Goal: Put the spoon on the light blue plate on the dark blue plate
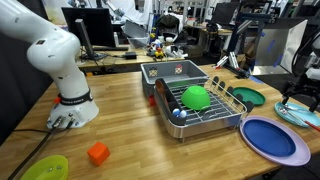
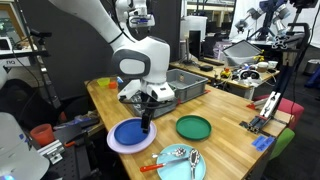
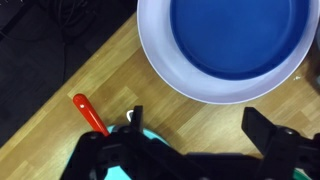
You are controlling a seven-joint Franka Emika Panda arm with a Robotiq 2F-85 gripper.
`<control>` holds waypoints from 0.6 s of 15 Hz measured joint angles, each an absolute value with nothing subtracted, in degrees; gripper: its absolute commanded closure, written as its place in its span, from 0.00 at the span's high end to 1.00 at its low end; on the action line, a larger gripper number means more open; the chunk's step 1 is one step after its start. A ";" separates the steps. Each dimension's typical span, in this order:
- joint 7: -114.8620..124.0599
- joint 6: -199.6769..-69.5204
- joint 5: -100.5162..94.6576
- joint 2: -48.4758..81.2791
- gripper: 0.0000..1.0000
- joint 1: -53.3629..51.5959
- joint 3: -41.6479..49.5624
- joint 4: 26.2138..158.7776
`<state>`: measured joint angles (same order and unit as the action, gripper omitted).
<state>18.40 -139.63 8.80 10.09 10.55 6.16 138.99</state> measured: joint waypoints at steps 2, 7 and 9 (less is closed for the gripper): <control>13.65 -139.63 11.85 12.09 1.00 10.92 6.65 137.43; 12.94 -139.51 12.18 12.67 1.00 10.85 6.68 136.78; 12.93 -139.49 12.18 12.67 1.00 10.84 6.68 136.78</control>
<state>12.93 -139.49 12.18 12.67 10.84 6.68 136.78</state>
